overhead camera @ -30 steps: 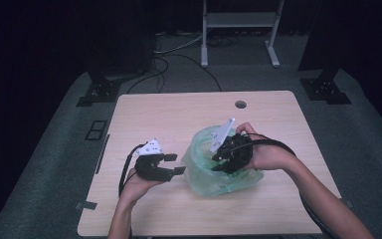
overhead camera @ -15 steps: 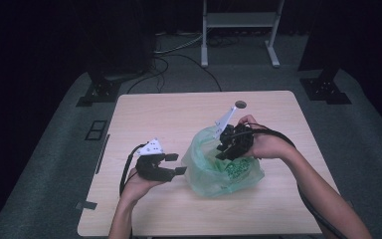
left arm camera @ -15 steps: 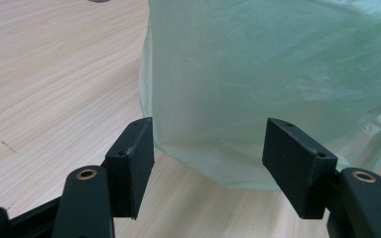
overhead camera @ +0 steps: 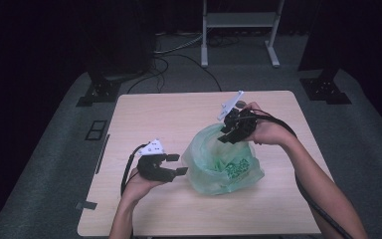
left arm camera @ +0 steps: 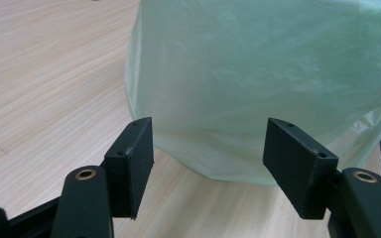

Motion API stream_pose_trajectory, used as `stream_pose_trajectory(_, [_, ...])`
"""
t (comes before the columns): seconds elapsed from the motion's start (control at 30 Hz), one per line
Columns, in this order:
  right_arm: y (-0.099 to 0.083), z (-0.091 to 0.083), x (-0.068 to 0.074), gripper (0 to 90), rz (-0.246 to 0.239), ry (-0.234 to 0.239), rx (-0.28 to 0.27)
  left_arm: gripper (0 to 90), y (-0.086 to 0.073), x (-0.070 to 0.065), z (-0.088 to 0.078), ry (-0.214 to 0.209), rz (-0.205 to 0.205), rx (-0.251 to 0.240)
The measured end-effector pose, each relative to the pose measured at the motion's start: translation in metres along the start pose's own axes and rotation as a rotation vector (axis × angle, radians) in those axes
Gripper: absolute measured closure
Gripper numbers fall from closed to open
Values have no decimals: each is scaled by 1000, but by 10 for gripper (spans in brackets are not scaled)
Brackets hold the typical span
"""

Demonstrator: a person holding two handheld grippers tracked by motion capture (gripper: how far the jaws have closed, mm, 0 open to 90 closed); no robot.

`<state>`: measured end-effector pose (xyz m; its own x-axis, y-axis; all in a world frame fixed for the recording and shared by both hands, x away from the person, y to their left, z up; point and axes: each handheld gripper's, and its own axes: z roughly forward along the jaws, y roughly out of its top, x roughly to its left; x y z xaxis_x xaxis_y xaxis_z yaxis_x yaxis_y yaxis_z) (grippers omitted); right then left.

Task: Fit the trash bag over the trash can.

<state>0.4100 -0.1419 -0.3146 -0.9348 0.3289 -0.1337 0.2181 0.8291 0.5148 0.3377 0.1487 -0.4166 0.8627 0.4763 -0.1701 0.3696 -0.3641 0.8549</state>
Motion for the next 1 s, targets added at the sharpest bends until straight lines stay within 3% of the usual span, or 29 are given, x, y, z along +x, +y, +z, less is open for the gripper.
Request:
stream_pose_trajectory(0.17, [-6,5,-8,618,33,1,-10,355,0,0,0,-1,0,6])
stream_pose_trajectory(0.27, [-4,6,-3,623,11,40,0,353,-1,1,1,1,-6,4])
stream_pose_trajectory(0.4, [5,12,7,625,-30,68,53,352,0,0,1,1,-4,3])
stream_pose_trajectory(0.47, [12,19,11,625,-42,61,73,352,0,0,1,1,-2,3])
stream_pose_trajectory(0.8, [42,41,12,616,-41,54,68,342,0,1,-1,-1,-2,0])
stream_pose_trajectory(1.0, [40,31,14,603,-56,67,57,340,-1,1,-4,4,0,-2])
